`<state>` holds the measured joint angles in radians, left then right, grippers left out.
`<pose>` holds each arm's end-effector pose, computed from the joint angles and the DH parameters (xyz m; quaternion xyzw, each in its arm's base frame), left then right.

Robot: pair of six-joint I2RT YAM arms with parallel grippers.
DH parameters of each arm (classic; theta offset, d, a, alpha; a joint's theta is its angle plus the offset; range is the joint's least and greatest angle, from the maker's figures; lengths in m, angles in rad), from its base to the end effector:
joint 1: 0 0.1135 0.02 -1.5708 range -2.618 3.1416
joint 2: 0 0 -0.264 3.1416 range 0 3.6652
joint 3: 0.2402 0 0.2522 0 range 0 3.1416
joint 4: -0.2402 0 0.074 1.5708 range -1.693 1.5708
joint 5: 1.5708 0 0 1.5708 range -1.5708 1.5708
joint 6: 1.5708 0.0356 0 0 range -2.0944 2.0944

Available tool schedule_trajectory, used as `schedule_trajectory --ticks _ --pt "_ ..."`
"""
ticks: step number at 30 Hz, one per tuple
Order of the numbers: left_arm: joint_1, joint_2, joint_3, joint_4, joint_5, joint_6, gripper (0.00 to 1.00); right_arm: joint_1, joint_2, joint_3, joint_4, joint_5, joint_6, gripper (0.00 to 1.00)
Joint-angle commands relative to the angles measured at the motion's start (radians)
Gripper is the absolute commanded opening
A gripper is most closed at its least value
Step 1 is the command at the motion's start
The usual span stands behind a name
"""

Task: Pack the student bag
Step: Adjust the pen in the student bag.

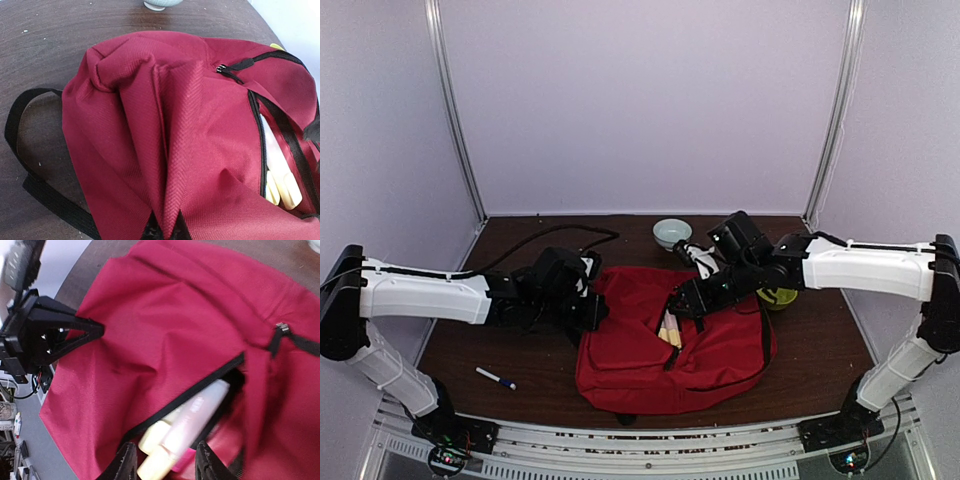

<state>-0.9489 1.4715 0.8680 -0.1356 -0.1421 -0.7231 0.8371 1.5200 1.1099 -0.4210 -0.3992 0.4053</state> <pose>0.1849 -0.2493 0.2130 0.0743 0.9099 -0.2554 0.3183 0.2088 0.2522 0.2556 -0.2658 0.8773 0.3565 0.1805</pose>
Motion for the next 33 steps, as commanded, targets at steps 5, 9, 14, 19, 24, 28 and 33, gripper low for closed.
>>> schedule_trajectory --ticks 5,9,14,19,24,28,33 --pt "0.004 -0.023 -0.009 0.054 -0.019 0.016 0.0 0.058 0.159 0.018 0.028 -0.121 0.054 0.48" --pt "0.004 -0.022 -0.004 0.054 -0.015 0.02 0.0 0.066 0.188 0.002 0.091 -0.237 0.082 0.51" --pt "0.004 -0.02 0.002 0.054 -0.014 0.027 0.0 0.065 0.207 0.014 0.309 -0.419 0.22 0.43" --pt "0.004 -0.027 -0.008 0.061 -0.013 0.024 0.0 0.062 0.183 0.1 0.255 -0.364 0.189 0.13" --pt "0.004 -0.037 -0.022 0.063 -0.017 0.023 0.0 0.043 0.093 0.089 0.199 -0.263 0.143 0.03" --pt "0.004 -0.049 -0.012 0.03 -0.039 0.017 0.09 0.022 0.022 0.054 0.169 -0.175 0.116 0.03" --pt "0.004 -0.051 0.068 -0.189 -0.138 -0.041 0.44 0.017 -0.021 0.04 0.104 -0.092 0.077 0.11"
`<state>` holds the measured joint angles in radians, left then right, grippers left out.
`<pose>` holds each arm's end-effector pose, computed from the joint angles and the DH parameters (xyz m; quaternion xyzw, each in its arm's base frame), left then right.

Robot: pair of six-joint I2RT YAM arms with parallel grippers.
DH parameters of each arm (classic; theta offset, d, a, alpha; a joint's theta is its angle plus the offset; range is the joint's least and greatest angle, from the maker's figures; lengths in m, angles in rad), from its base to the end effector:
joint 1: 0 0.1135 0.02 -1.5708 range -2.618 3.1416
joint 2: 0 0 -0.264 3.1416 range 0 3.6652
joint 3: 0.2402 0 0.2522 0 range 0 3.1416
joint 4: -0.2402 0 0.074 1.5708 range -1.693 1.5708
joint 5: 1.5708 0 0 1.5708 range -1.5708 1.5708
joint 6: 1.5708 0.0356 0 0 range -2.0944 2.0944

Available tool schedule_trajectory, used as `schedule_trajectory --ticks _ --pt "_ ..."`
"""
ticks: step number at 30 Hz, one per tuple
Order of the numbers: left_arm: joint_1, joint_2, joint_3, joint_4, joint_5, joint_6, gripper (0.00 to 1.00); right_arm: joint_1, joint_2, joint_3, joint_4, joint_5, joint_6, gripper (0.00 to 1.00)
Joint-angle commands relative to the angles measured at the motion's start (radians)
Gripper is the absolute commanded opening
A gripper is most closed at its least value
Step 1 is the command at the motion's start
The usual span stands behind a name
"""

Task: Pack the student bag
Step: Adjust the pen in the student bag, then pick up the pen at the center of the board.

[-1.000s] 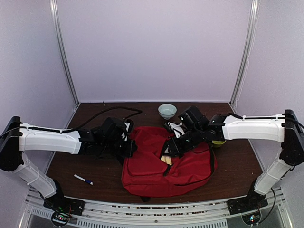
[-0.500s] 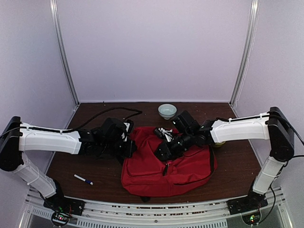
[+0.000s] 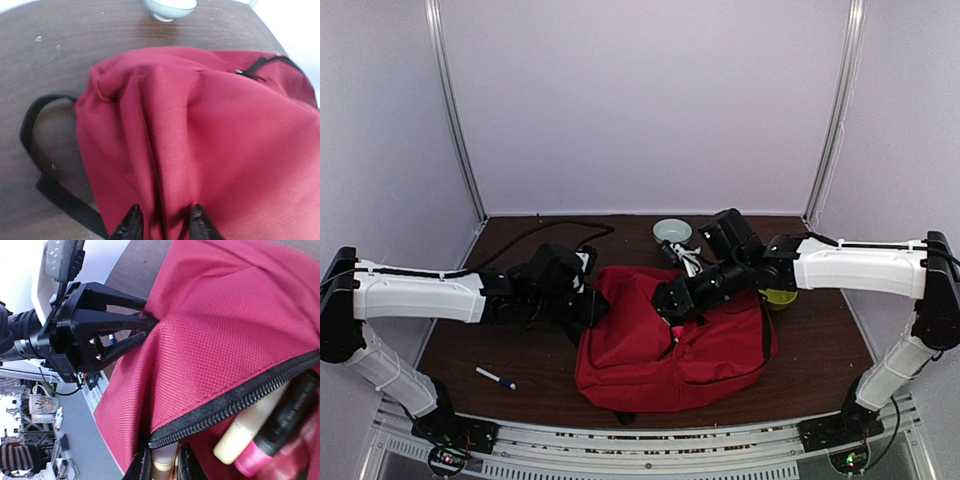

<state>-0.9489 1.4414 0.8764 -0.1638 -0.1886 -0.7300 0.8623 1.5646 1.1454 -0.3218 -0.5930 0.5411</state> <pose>0.1838 -0.2450 0.2222 0.0610 0.9074 -0.2454 0.3357 0.2080 0.2733 0.2627 -0.2562 0.8451 0.4531 0.1218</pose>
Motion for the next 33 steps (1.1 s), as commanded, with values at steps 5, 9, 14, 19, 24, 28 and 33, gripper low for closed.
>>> schedule_trajectory --ticks 5,9,14,19,24,28,33 --pt "0.004 -0.082 0.076 -0.357 -0.175 -0.183 0.64 -0.01 -0.121 0.005 -0.098 0.254 -0.128 0.22" --pt "0.004 -0.16 0.058 -0.546 -0.251 -0.324 0.74 -0.01 -0.164 -0.001 -0.137 0.366 -0.18 0.32" --pt "0.004 -0.197 0.023 -0.642 -0.262 -0.414 0.78 -0.014 -0.166 -0.018 -0.108 0.375 -0.211 0.34" --pt "0.005 -0.194 0.0 -0.669 -0.218 -0.468 0.78 -0.014 -0.12 0.003 -0.166 0.357 -0.228 0.32" --pt "0.004 -0.278 -0.118 -0.754 -0.198 -0.708 0.79 -0.014 -0.142 -0.036 -0.149 0.381 -0.237 0.32" --pt "0.004 -0.292 -0.132 -0.911 -0.251 -0.902 0.97 -0.014 -0.136 -0.051 -0.121 0.361 -0.236 0.32" --pt "0.006 -0.341 -0.213 -0.886 -0.268 -1.03 0.98 -0.014 -0.13 -0.057 -0.121 0.358 -0.252 0.32"
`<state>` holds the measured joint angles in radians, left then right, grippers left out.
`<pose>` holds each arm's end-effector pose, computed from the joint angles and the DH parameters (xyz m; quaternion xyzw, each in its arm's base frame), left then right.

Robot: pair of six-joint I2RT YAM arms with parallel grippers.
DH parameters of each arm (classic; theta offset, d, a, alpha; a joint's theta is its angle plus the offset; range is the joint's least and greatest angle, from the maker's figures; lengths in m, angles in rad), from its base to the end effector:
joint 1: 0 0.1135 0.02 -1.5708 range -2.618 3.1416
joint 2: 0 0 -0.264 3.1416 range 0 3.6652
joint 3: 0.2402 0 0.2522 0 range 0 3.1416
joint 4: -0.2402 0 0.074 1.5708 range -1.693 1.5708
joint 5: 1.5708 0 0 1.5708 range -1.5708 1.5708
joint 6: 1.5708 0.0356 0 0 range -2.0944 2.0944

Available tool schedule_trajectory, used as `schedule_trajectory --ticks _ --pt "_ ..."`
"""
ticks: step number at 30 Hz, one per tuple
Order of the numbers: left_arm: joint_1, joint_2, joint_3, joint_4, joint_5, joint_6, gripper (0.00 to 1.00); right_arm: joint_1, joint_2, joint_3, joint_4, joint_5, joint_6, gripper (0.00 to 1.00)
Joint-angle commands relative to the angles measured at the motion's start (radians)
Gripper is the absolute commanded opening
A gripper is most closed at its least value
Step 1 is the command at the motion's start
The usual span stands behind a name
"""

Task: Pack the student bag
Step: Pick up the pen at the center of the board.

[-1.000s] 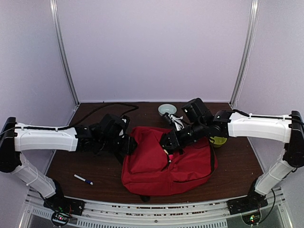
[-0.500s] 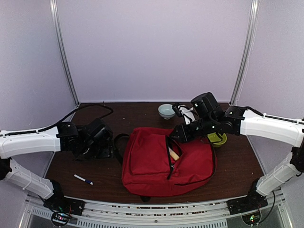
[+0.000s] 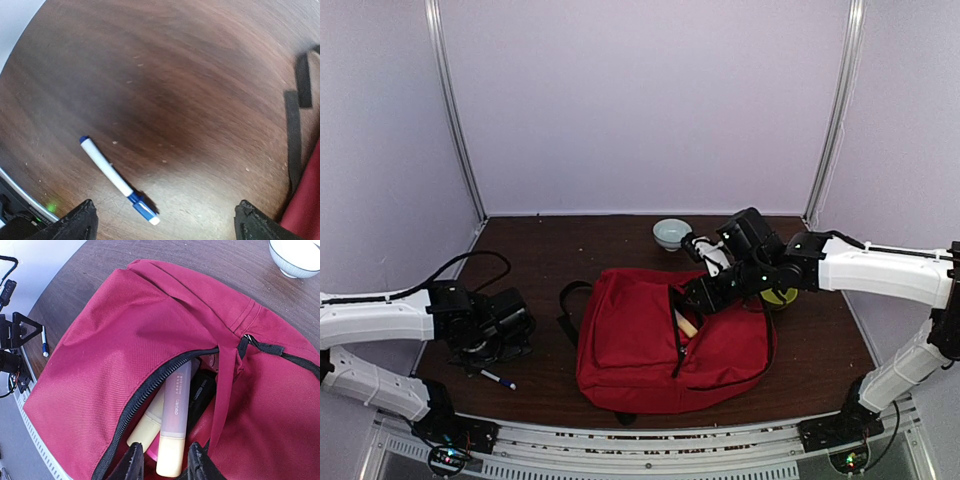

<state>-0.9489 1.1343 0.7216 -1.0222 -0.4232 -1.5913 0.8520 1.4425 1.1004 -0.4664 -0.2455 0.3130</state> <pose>0.1117 -0.1307 0.2040 -0.3215 0.9211 -0.0013 0.2198 0.1990 0.2406 0.2712 -0.2892 0.8759 0.2980 0.2458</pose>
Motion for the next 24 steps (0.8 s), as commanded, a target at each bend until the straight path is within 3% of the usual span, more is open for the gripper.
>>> schedule_trajectory --ticks 1,7,12,18,24 --pt "0.011 -0.036 -0.075 -0.013 -0.026 -0.182 0.98 -0.004 -0.007 -0.013 0.022 0.011 -0.028 0.32" --pt "0.039 -0.083 -0.204 0.055 0.071 -0.336 0.98 -0.004 0.001 -0.01 0.021 0.006 -0.035 0.32" --pt "0.047 -0.108 -0.254 0.139 0.095 -0.333 0.98 -0.003 0.001 0.001 0.012 0.01 -0.043 0.32" --pt "0.047 0.084 -0.124 0.098 0.15 -0.229 0.97 -0.004 -0.002 -0.014 0.012 0.018 -0.039 0.32" --pt "0.047 0.233 -0.093 0.116 0.266 -0.228 0.85 -0.004 -0.007 -0.021 0.014 0.021 -0.036 0.32"
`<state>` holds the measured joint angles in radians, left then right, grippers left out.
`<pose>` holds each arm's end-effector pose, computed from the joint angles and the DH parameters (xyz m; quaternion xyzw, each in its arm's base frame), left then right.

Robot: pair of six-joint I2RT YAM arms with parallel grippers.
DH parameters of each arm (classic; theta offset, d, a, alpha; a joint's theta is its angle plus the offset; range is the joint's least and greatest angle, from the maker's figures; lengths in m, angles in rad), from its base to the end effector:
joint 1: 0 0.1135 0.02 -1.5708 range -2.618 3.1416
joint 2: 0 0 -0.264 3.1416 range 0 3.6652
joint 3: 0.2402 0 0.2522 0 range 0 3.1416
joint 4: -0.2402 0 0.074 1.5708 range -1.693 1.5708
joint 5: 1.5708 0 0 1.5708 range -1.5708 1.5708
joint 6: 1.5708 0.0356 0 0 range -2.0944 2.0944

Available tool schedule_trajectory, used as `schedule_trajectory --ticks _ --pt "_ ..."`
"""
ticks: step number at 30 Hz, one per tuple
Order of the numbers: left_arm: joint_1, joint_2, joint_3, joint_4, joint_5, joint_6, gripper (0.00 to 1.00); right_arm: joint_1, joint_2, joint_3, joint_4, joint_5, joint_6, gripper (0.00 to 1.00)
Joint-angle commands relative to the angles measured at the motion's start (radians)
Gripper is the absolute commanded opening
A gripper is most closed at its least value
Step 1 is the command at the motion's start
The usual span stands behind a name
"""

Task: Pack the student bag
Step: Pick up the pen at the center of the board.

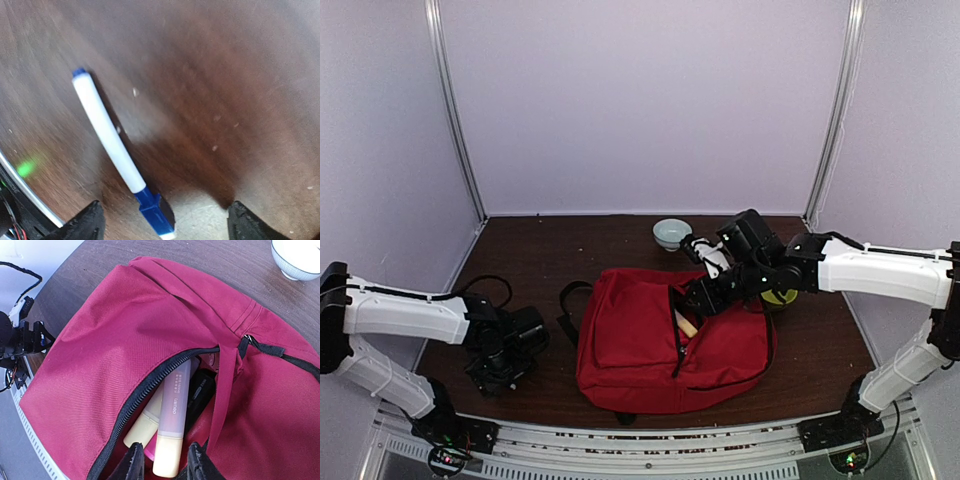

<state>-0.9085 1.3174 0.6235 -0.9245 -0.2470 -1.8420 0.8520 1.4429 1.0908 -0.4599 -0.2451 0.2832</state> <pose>0.1147 -0.1329 0.1501 -0.4438 0.8873 0.0471 0.1162 0.1987 0.2402 0.2684 -0.3021 0.8722 0.2934 0.2489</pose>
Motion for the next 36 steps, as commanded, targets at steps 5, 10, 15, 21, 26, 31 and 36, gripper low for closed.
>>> schedule_trajectory --ticks 5,10,15,21,26,31,36 --pt "0.007 0.105 0.031 0.041 0.124 0.049 0.5 -0.004 -0.011 -0.005 -0.005 0.031 -0.014 0.32" --pt "0.007 0.066 0.006 0.021 0.098 0.025 0.37 -0.005 -0.011 -0.01 0.001 0.033 -0.016 0.32" --pt "0.007 0.017 -0.032 0.022 0.081 0.013 0.05 -0.004 -0.007 -0.003 -0.002 0.028 -0.016 0.32" --pt "0.007 -0.027 -0.03 0.013 0.031 0.066 0.0 -0.007 -0.002 0.006 -0.008 0.027 -0.019 0.32" --pt "0.005 -0.047 0.007 -0.012 -0.034 0.104 0.0 -0.007 -0.003 0.007 -0.01 0.026 -0.018 0.32" --pt "-0.058 -0.008 0.223 -0.201 -0.273 0.178 0.0 -0.01 -0.018 0.012 -0.004 0.011 -0.026 0.33" --pt "-0.173 0.056 0.51 -0.307 -0.591 0.357 0.0 -0.016 -0.074 0.032 0.048 -0.058 -0.061 0.33"
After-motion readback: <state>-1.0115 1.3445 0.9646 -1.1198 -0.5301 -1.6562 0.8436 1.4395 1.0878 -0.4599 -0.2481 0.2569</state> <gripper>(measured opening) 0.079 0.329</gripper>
